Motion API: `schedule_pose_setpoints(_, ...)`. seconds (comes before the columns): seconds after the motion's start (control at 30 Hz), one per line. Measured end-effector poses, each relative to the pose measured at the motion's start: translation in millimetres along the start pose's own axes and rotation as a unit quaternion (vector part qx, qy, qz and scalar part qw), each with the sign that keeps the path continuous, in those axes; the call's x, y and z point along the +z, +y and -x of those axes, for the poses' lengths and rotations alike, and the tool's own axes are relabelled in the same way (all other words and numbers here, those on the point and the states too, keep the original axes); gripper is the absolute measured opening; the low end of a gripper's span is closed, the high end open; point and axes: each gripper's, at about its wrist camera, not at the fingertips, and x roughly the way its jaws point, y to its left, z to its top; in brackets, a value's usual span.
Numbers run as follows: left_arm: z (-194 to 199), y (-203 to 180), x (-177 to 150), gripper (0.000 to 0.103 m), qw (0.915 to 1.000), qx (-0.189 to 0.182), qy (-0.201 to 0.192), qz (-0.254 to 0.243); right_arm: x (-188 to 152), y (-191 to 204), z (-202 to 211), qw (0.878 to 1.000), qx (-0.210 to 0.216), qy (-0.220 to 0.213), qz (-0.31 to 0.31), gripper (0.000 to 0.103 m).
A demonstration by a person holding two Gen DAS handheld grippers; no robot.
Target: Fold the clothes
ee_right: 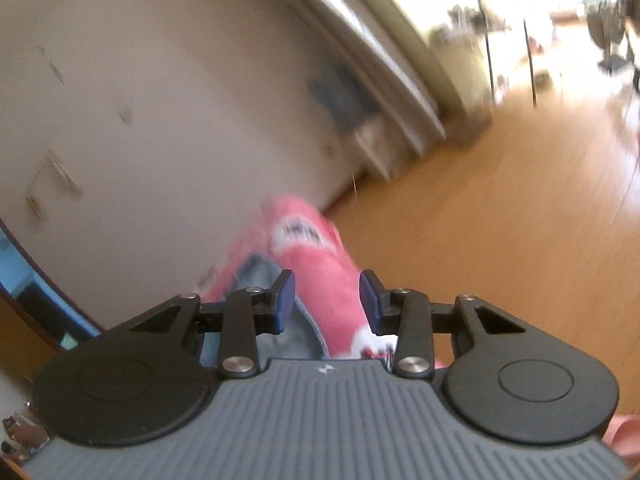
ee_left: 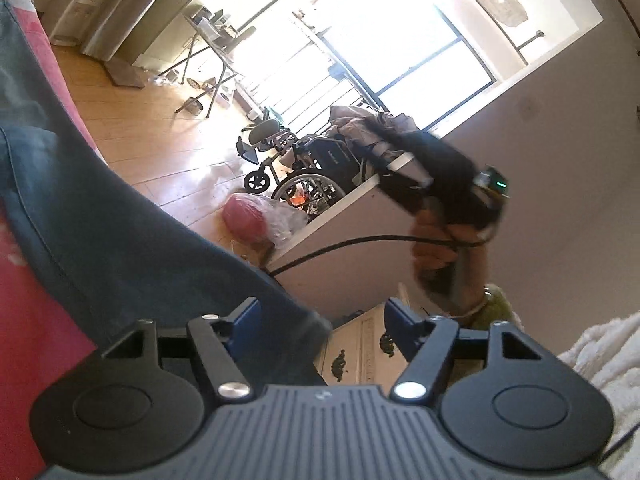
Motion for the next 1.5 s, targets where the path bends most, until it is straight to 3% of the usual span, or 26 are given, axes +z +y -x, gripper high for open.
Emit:
schedule_pose_setpoints(0.17, 3, -24, -7, 0.069, 0.9993, 0.009, -0.011, -0.036, 34, 15, 89, 0.994, 0.053, -0.1, 0.006, 0.037)
schedule_pose_setpoints(0.3, 15, -34, -10, 0.07, 0.9985, 0.014, -0.039, -0.036, 65, 33, 146, 0.973, 0.126, -0.194, 0.005, 0.042)
schedule_pose_setpoints(0.43, 28, -28, -10, 0.07, 0.9969, 0.026, -0.073, 0.01, 84, 55, 172, 0.95, 0.195, -0.245, 0.0, 0.05)
schedule_pose_setpoints(0.57, 42, -5, 1, 0.071, 0.9893, 0.059, -0.118, 0.064, 85, 96, 122, 0.946, 0.249, -0.206, -0.002, 0.051)
schedule_pose_setpoints(0.7, 60, 19, 6, 0.073, 0.9781, 0.127, -0.143, 0.082, 73, 141, 41, 0.948, 0.291, -0.129, -0.017, 0.052)
schedule_pose_setpoints(0.97, 98, 81, 19, 0.076, 0.9503, 0.276, -0.128, 0.065, 14, 207, -114, 0.947, 0.319, -0.001, -0.036, 0.052)
schedule_pose_setpoints(1.07, 115, 110, 24, 0.076, 0.9387, 0.313, -0.125, 0.072, -6, 224, -164, 0.947, 0.317, 0.035, -0.037, 0.052)
schedule_pose_setpoints(1.27, 136, 167, 39, 0.076, 0.9343, 0.31, -0.145, 0.099, -36, 263, -231, 0.952, 0.296, 0.074, -0.01, 0.052)
schedule_pose_setpoints(1.5, 136, 200, 58, 0.076, 0.9441, 0.269, -0.166, 0.095, -72, 316, -273, 0.965, 0.24, 0.089, 0.058, 0.052)
